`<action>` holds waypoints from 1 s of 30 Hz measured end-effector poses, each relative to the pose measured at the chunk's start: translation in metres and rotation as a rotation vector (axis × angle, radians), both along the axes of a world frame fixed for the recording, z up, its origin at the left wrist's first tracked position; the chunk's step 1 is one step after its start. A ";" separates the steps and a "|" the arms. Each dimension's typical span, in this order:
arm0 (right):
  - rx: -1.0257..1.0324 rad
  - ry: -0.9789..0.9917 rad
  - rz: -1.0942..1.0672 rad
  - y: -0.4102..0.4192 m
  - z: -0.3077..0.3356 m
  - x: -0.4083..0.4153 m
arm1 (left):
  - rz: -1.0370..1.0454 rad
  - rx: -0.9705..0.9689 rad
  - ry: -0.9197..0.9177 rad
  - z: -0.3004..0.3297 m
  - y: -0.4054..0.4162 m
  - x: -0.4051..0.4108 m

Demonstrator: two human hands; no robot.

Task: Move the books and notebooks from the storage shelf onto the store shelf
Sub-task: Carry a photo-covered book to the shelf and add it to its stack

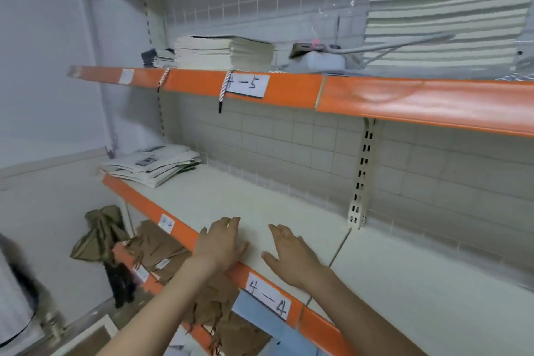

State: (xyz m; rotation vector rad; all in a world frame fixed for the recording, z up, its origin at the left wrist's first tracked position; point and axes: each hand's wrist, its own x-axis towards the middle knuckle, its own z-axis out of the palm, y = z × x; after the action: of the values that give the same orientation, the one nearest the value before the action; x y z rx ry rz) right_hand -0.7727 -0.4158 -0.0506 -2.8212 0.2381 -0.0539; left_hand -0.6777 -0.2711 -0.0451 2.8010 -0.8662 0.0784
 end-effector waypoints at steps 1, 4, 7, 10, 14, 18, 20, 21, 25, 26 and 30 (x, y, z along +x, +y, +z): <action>0.000 -0.003 0.005 0.008 0.000 0.012 | 0.010 0.008 -0.004 0.001 0.011 0.011; 0.002 -0.008 0.020 0.030 0.002 0.043 | 0.041 0.031 -0.028 0.006 0.041 0.039; -0.005 0.000 0.047 0.049 0.004 0.064 | 0.063 0.057 -0.053 0.010 0.062 0.060; -0.004 0.003 0.067 0.059 0.006 0.083 | 0.075 0.060 -0.054 0.010 0.076 0.074; -0.011 -0.005 0.082 0.067 0.007 0.110 | 0.072 0.012 -0.043 0.007 0.088 0.092; -0.022 -0.003 0.104 0.078 0.002 0.142 | 0.080 -0.013 -0.054 0.002 0.095 0.114; -0.026 -0.011 0.121 0.085 0.000 0.161 | 0.088 -0.023 -0.039 -0.001 0.100 0.129; -0.022 -0.015 0.128 0.090 -0.002 0.171 | 0.093 -0.025 -0.027 -0.003 0.104 0.138; -0.020 -0.021 0.154 0.104 -0.007 0.218 | 0.110 -0.020 -0.016 -0.010 0.116 0.181; -0.022 -0.023 0.157 0.106 -0.007 0.231 | 0.113 -0.015 -0.021 -0.011 0.119 0.193; -0.010 -0.044 0.161 0.112 0.002 0.289 | 0.131 -0.001 -0.028 -0.005 0.130 0.250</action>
State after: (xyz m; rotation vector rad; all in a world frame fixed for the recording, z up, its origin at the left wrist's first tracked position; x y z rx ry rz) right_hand -0.4836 -0.3034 -0.0486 -2.8345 0.0000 -0.0812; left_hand -0.4280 -0.1410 -0.0504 2.8591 -0.6876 0.1388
